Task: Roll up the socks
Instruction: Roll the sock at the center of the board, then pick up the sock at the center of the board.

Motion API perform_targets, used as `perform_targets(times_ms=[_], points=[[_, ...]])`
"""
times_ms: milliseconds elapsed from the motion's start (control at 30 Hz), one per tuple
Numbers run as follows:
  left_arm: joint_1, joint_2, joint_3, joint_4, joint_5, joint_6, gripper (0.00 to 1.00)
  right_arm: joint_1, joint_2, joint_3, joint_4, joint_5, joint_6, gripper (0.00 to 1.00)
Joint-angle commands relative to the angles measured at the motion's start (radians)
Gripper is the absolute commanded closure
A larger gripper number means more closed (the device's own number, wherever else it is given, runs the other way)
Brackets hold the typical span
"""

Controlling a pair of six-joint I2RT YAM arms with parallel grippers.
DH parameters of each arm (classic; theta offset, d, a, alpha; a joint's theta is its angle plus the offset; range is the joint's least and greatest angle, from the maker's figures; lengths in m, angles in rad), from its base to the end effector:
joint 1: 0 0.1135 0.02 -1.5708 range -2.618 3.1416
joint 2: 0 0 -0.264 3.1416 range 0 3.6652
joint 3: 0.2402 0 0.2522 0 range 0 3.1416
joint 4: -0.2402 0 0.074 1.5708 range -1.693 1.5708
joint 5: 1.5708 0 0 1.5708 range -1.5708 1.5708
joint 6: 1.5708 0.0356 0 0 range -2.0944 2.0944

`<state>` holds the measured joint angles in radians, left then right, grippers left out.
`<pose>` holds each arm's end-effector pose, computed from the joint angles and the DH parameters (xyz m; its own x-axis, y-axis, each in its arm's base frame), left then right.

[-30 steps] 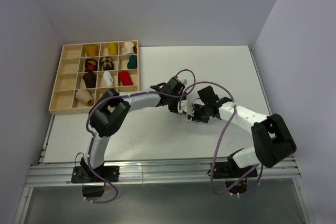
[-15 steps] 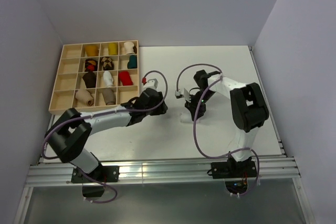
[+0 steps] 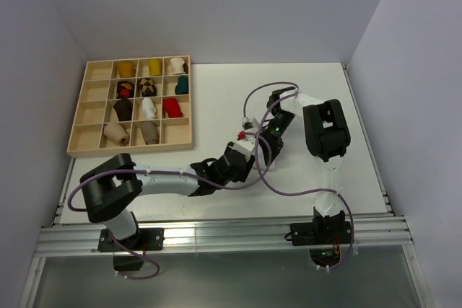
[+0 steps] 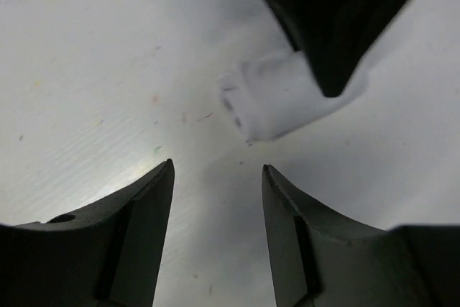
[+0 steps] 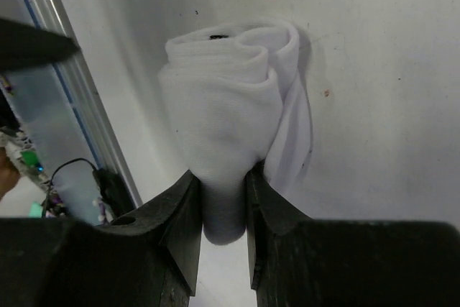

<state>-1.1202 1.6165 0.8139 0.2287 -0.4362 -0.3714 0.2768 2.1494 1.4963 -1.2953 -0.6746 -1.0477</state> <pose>0.1593 -0.2947 0.1851 -0.4603 0.1962 -0.8658 0.5305 0.8428 -0.0910 0.3381 0.1192 0.1387 -0.4537 -0.8322 -0.3187 -0.7706 0.1867 0.6094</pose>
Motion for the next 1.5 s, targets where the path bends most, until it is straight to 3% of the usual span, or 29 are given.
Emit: perform_targets(times_ms=[0,267,700,1033,1467], points=[[-0.047,0.075,0.100,0.017,0.013,0.270,0.43,-0.007,0.064,0.027,-0.055,0.086,-0.005,0.79],[-0.141,0.215,0.186,0.027,-0.039,0.394,0.40,-0.011,0.107,0.065,-0.128,0.092,-0.005,0.79],[-0.165,0.342,0.203,0.178,-0.174,0.647,0.39,-0.011,0.122,0.068,-0.122,0.119,0.018,0.80],[-0.164,0.381,0.200,0.169,0.043,0.762,0.43,-0.011,0.136,0.082,-0.133,0.144,0.032,0.80],[-0.107,0.470,0.280,0.115,0.223,0.694,0.48,-0.011,0.152,0.099,-0.145,0.158,0.038,0.80]])
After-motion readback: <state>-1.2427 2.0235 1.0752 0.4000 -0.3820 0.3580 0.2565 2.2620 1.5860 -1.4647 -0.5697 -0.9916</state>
